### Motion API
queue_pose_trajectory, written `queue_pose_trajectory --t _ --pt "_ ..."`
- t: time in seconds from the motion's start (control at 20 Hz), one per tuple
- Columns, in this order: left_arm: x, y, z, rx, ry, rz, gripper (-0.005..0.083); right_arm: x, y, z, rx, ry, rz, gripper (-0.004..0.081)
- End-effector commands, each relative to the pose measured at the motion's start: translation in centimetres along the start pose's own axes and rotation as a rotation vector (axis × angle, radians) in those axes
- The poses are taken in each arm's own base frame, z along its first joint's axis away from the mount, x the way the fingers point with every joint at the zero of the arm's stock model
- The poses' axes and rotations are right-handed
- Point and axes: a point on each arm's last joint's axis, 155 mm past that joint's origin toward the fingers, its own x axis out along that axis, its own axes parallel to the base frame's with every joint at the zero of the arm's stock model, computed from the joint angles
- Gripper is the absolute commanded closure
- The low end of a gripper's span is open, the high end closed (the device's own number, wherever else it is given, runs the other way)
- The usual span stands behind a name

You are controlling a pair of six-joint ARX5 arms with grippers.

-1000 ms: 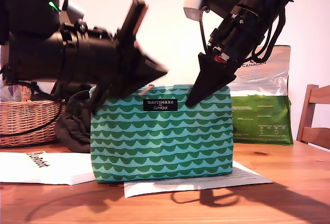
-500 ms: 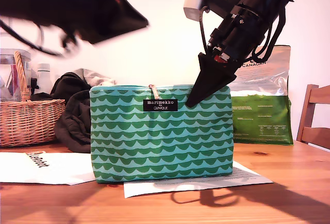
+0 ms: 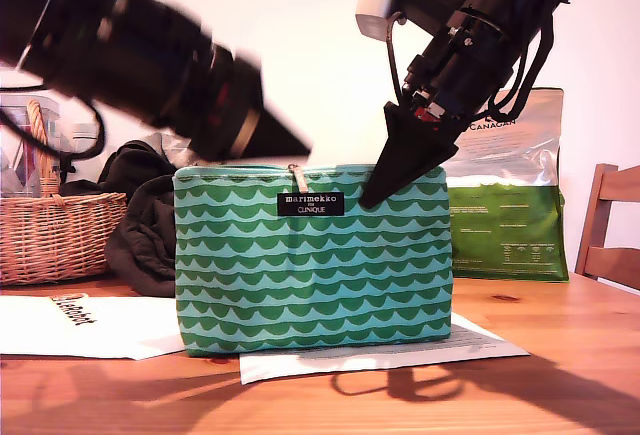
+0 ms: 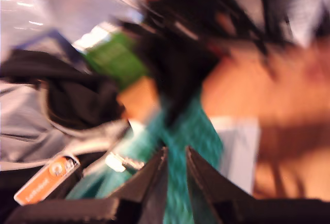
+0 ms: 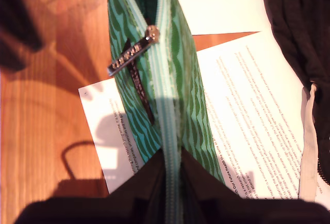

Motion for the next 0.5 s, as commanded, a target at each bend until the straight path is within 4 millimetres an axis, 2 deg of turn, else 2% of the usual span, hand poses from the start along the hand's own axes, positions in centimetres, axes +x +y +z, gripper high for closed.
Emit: queue_pose_trajectory --t 0.0,0.1,0.15,0.3,0.45 --pt "0.6 -0.6 -1.4 0.107 0.035 -0.014 0.0632 0.4 0.5 0.1 0.013 -0.004 0.015 0.0783" --pt "1.1 -1.2 -2.3 0.174 0.057 -0.034 0.0524 0.4 0.6 0.1 0.024 -0.003 0.016 0.0783" --pt "1.2 -1.3 -2.4 0.174 0.059 -0.036 0.0496 0.4 0.5 0.1 0.024 -0.004 0.015 0.0783" --pt "1.4 -0.7 -2.4 0.204 0.06 -0.003 0.0498 0.4 0.6 0.1 0.03 -0.003 0.016 0.0783" --pt "1.8 -0.1 -2.8 0.131 0.059 0.015 0.0509 0.4 0.6 0.1 0.045 -0.004 0.016 0.0783"
